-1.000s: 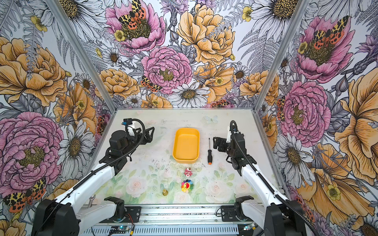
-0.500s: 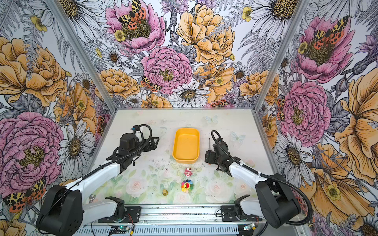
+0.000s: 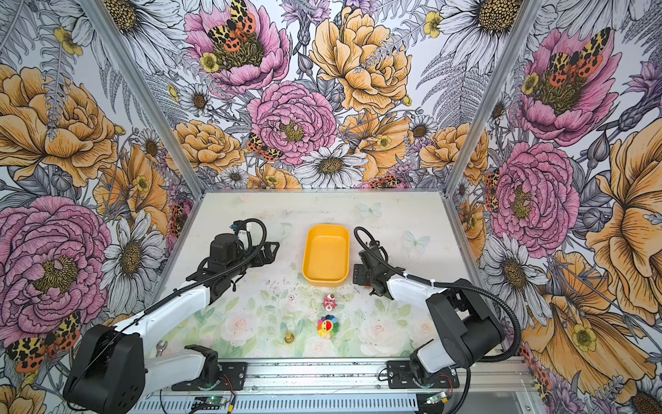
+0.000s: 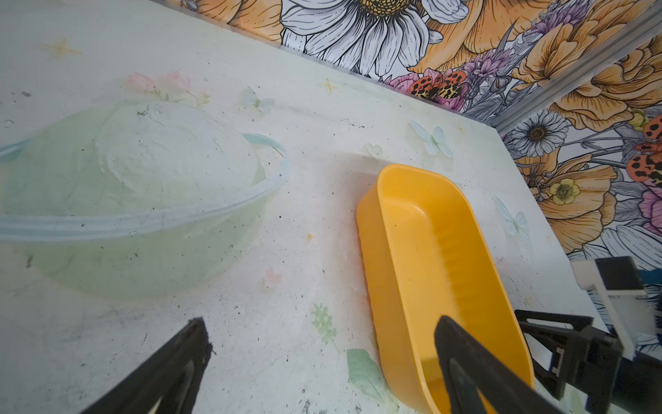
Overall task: Put the screwdriver in the bin
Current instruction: 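Lower the right gripper and close it on the screwdriver handle, then lift the screwdriver with the right gripper and carry it over the bin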
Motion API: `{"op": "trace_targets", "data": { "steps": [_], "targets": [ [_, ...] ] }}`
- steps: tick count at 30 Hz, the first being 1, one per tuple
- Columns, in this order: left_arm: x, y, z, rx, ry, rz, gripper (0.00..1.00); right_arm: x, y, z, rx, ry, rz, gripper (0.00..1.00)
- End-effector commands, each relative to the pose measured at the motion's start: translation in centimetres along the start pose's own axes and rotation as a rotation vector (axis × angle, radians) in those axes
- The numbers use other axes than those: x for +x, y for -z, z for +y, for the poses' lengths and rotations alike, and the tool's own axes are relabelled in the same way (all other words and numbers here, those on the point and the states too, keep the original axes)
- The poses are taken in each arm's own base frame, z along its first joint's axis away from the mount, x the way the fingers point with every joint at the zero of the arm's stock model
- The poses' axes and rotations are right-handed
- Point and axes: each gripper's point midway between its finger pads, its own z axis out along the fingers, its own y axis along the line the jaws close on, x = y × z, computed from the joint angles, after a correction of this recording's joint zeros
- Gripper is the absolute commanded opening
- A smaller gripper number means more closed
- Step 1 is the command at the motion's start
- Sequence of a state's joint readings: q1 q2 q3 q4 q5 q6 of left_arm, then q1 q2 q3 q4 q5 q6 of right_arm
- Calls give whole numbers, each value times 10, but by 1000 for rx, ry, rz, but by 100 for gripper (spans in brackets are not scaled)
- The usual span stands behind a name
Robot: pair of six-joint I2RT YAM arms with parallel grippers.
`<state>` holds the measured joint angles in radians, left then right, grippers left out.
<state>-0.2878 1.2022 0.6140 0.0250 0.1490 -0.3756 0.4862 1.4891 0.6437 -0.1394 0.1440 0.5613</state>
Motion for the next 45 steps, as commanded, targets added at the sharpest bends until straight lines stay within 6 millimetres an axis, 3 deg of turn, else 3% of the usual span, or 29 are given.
{"op": "trace_targets", "data": {
  "steps": [1,5,15,24,28,31,39,45],
  "targets": [
    [-10,1,-8,29,-14,-9,99,-8,0,3,18,9,-25,78],
    [-9,2,-7,25,-16,-9,99,-4,-2,3,19,22,-10,66],
    [-8,1,-7,22,-15,3,99,6,-13,0,44,30,36,55],
    [-7,-1,-5,18,-12,8,99,11,-13,0,46,36,58,37],
    [-6,-2,-5,17,-12,12,99,14,-13,2,32,35,70,24],
    [-6,-3,-5,16,-10,16,99,15,-13,6,3,32,86,1],
    [-4,-6,-4,14,-11,25,99,12,-7,14,-79,4,101,0],
    [-4,-8,-3,13,-11,28,99,-16,22,6,-111,-124,-9,0]
  ]
}}
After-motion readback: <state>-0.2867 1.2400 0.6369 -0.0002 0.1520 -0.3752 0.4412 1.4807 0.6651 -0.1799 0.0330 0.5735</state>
